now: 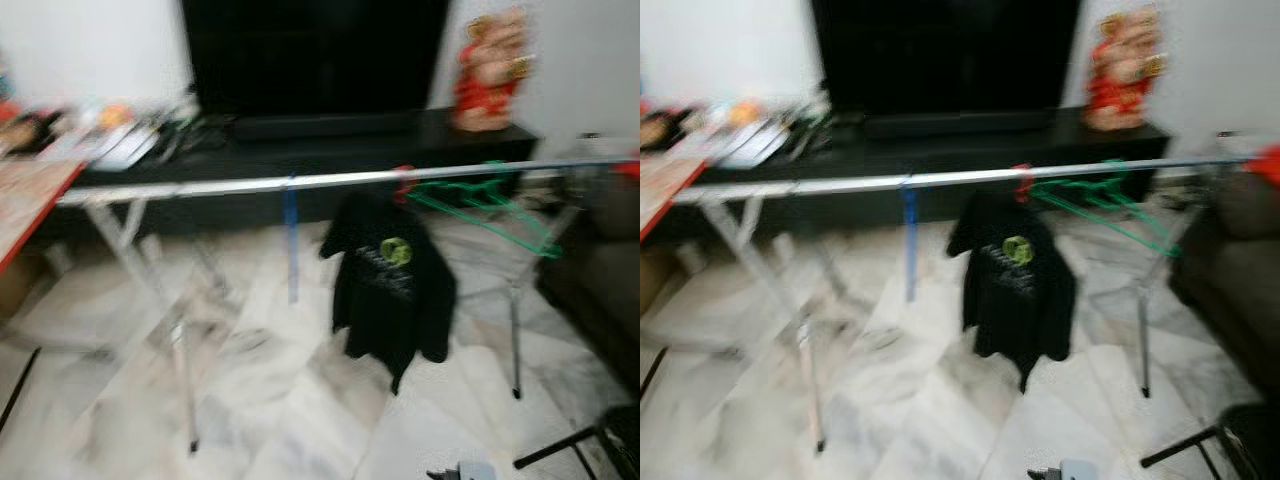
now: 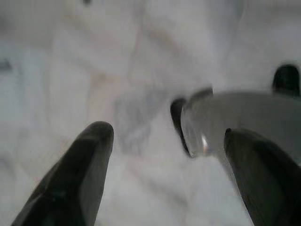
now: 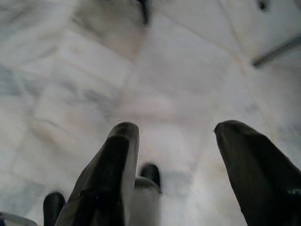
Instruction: Hang hanger
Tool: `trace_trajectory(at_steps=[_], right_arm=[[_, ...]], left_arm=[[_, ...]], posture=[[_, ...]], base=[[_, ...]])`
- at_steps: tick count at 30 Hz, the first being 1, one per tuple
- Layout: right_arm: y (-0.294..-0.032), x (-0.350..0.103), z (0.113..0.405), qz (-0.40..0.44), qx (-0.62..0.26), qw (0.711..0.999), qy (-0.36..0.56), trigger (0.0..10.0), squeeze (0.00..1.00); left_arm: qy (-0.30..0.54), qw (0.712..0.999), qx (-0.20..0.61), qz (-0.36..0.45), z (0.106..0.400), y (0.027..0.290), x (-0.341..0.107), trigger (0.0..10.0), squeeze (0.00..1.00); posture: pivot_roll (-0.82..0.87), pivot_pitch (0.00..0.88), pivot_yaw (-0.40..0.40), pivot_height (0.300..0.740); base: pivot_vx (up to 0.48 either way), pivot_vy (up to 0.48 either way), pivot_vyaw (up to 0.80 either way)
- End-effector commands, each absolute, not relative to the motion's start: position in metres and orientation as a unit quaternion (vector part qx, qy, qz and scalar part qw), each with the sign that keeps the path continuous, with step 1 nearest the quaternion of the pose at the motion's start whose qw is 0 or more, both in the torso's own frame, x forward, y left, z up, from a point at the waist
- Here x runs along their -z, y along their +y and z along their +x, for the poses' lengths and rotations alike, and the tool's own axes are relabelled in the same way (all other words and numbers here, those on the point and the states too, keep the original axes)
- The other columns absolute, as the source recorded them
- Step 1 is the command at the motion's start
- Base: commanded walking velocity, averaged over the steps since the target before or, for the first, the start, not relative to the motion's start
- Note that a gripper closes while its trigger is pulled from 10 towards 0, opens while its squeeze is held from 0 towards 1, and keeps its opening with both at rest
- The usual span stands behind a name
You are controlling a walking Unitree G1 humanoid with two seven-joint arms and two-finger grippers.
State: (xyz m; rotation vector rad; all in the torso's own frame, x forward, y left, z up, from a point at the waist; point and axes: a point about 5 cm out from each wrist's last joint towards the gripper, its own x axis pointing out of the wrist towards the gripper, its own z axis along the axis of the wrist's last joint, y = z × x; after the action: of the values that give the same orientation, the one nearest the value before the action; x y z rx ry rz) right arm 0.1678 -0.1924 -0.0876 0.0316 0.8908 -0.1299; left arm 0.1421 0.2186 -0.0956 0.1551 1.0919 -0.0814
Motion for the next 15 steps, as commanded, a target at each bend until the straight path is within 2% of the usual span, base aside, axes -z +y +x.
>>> trace_trajectory(at_steps=[1, 15], right_arm=[[-0.1899, 0.0911, 0.1612, 0.021, 0.063, 0.895, 0.442, 10.0, 0.0], [-0.1946, 0.0908, 0.1614, 0.019, 0.068, 0.892, 0.447, 10.0, 0.0]], left_arm=[[0.53, 0.843, 0.033, 0.08, 0.1339, 0.2254, 0.0972, 10.0, 0.0], [0.527, 0.846, 0.027, 0.071, 0.1352, 0.2212, 0.0977, 10.0, 0.0]], posture=[[0.1, 0.0, 0.028, 0.74], [0.12, 0.0, 0.013, 0.74]], base=[[0.0, 0.0, -0.74], [0.0, 0.0, -0.73]])
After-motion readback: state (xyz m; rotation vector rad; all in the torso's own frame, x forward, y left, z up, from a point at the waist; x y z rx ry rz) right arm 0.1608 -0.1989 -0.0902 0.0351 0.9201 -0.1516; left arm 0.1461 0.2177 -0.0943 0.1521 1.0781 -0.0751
